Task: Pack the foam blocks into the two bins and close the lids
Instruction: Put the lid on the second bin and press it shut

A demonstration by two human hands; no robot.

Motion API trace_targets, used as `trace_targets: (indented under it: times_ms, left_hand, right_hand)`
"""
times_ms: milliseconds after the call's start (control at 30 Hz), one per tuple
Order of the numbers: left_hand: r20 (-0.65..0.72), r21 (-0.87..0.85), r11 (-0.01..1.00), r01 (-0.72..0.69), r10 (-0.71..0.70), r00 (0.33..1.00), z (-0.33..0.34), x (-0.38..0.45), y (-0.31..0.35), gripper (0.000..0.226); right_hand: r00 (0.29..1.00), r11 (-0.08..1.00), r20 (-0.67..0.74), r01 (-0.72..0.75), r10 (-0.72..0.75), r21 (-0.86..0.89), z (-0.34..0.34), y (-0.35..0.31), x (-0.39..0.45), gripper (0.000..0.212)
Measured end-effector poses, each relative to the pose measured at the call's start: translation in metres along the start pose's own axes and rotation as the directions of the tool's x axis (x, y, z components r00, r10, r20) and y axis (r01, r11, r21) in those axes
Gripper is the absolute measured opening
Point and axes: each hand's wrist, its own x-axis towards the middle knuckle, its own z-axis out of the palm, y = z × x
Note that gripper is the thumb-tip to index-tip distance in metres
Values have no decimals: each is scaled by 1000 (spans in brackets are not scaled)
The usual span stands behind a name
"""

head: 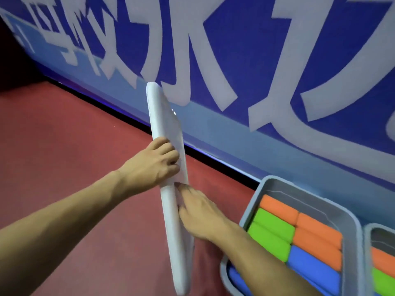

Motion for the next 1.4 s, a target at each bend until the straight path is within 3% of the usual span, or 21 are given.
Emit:
trace_targets:
  times_ms: [100, 233, 400, 500, 633, 700, 767, 833, 900, 967, 1000, 1067, 1100, 1133, 1200, 1333, 1400]
  left_hand:
    - [-152, 2, 1000, 11, -11, 988, -40, 31, 7, 25]
    - [-317, -18, 999, -36, 29, 948, -72, 76, 45, 19]
    - [-356, -152, 975, -165, 102, 929, -33, 115, 131, 26]
    - [-297, -213, 941, -264, 195, 935, 27, 139, 191, 15]
    - [-152, -255, 920, -298, 266, 952, 104, 156, 234, 7]
    - [-21, -233, 933, -273, 276, 961, 140, 148, 237, 15]
    - [189, -174, 971, -166, 198, 962, 172, 134, 231, 35]
    - [491, -148, 983, 111, -24, 871, 193, 128, 222, 59]
    - [661, -76, 894, 441, -286, 693, 209, 123, 217, 85]
    - [791, -60, 701, 710, -400, 462, 222, 125, 217, 79]
    - [827, -148, 551, 822, -387, 408, 229, 129, 219, 69]
    - [821, -327, 350, 878, -354, 447, 240, 141, 236, 52]
    - [813, -353, 329, 876, -356, 461, 247, 150, 245, 52]
    - [820, -336, 335, 880, -356, 449, 255, 156, 255, 57]
    - [805, -271, 441, 855, -382, 453, 265, 166, 271, 67]
    - [689, -304, 586, 751, -409, 598, 284, 178, 282, 74]
    - [644, -316, 606, 730, -428, 634, 288, 185, 285, 70]
  right_hand:
    - [991, 997, -120, -60, 65, 43, -54, -2, -18, 48]
    - [945, 983, -270, -176, 184, 53, -117, 21, -55, 63]
    - [913, 937, -261, -342, 314, -71, -140, 77, -133, 68]
    - [905, 885, -150, -422, 399, -195, -116, 114, -178, 70]
    - [817, 795, -82, -574, 571, -196, -72, 177, -213, 101]
    - [813, 789, -42, -574, 580, -221, -52, 199, -216, 93]
    - [849, 814, 8, -503, 528, -290, -41, 216, -211, 73]
    - [882, 848, 57, -429, 467, -310, -38, 236, -203, 65]
    - [875, 825, 55, -430, 481, -368, -40, 265, -201, 67]
    - [826, 760, 49, -491, 561, -426, -41, 302, -209, 72]
    - [801, 729, 50, -514, 596, -452, -40, 320, -216, 73]
    - [781, 683, 1, -545, 624, -486, -34, 346, -230, 79]
    - [757, 659, 0, -568, 653, -493, -31, 352, -234, 83]
    - [722, 636, 6, -605, 692, -478, -27, 358, -237, 84]
    - [706, 620, -32, -641, 707, -453, -19, 365, -241, 85]
    - [711, 573, -158, -661, 686, -485, -22, 383, -245, 83]
    - [666, 527, -239, -721, 706, -451, -34, 393, -247, 79]
